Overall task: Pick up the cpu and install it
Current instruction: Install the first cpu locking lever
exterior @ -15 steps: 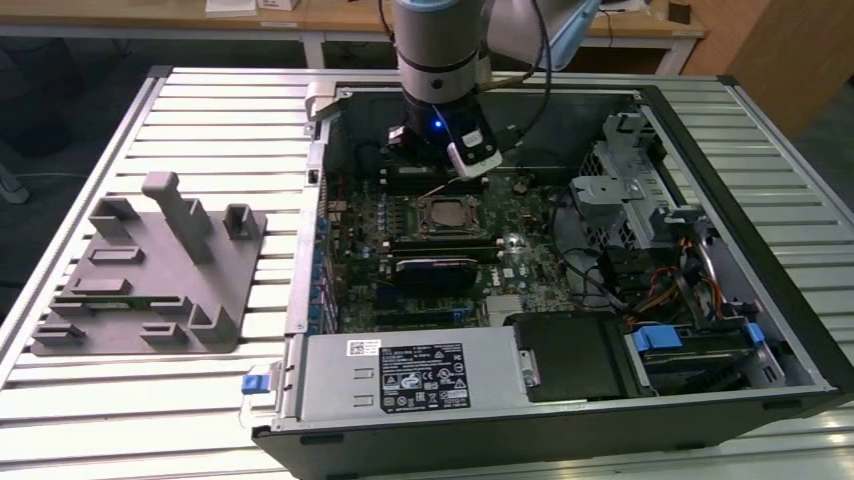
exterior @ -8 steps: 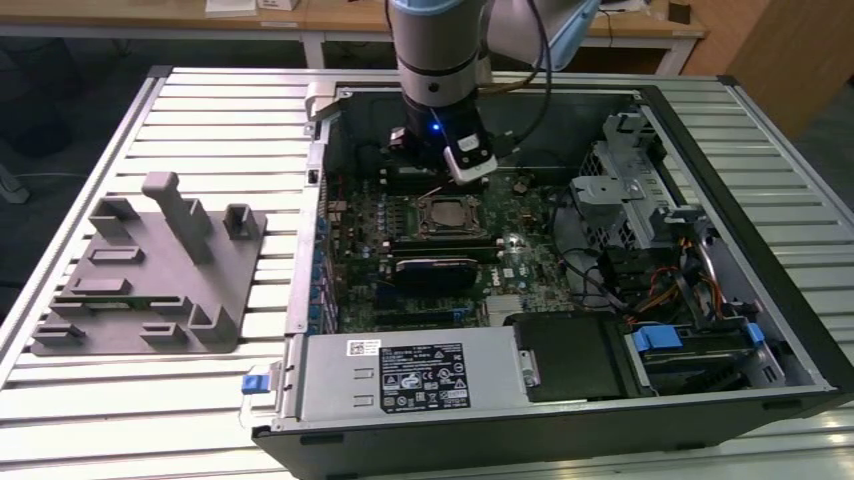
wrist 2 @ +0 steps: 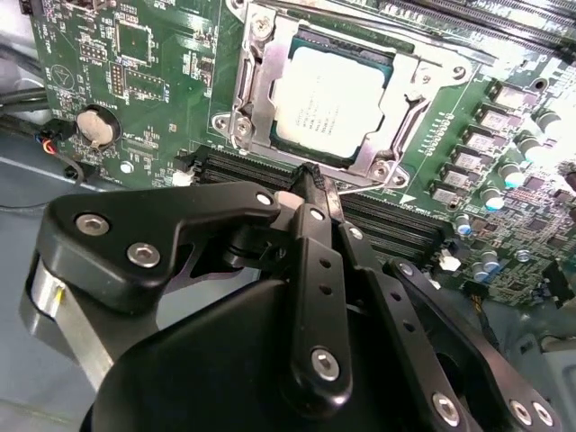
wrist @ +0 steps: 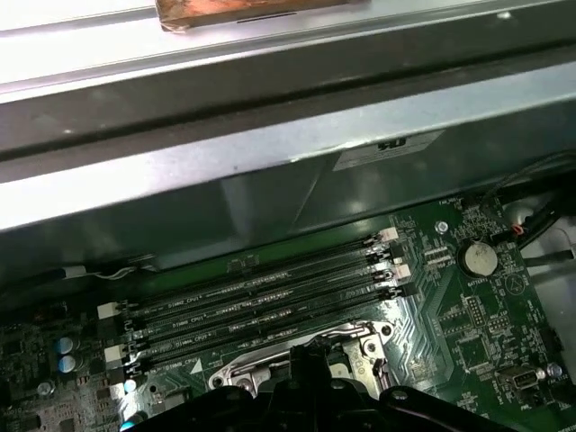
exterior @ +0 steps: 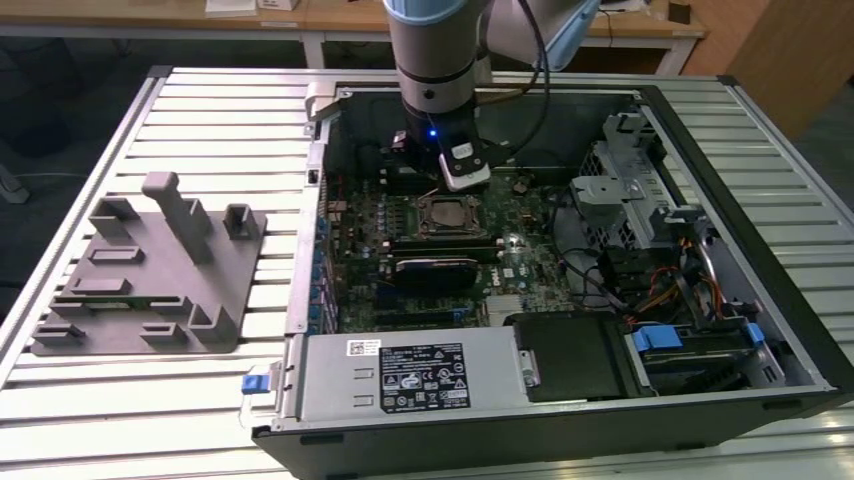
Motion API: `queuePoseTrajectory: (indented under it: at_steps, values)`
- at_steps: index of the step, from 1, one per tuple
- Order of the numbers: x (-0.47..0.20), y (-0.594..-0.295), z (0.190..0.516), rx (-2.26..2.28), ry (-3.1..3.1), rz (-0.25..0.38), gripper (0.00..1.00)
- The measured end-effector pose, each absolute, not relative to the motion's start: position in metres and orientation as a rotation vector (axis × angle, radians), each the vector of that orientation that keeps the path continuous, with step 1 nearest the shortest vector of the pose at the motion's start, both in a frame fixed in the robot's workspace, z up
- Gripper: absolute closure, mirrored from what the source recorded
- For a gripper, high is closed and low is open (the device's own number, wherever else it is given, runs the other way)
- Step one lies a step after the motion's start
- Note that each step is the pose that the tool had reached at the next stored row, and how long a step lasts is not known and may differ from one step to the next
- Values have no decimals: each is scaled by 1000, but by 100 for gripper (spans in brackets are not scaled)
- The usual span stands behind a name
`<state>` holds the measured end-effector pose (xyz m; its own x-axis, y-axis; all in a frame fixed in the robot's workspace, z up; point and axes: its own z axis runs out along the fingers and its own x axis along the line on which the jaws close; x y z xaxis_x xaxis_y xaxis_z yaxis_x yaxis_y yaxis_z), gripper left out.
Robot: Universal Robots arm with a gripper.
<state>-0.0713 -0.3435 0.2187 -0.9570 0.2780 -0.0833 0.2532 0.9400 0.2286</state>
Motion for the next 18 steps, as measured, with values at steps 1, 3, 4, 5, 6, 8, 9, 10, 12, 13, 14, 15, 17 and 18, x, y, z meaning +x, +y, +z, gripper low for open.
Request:
queuePoseTrajectory:
  at_steps: [1,3,4,5,6,8,9,10,12,13,14,15,17,18]
  values:
    - [-71,-343,219,410,2981,329,89]
    - [-71,-343,219,410,2981,329,89]
    - [-71,-343,219,410,2981,329,89]
    - [-71,-343,219,410,2981,329,89]
    - [-71,-343,218,411,2980,329,89]
    - [-71,-343,217,421,2976,329,89]
    - [-71,-343,216,428,2973,329,89]
    - [-71,-343,216,435,2970,329,89]
    - [-71,-343,215,449,2966,329,89]
    - [-71,-343,214,458,2964,328,89]
    - [-71,-343,214,467,2962,327,89]
    - [-71,-343,214,479,2959,326,89]
    - [-71,-342,214,502,2954,325,89]
    - [-71,-342,214,513,2951,324,89]
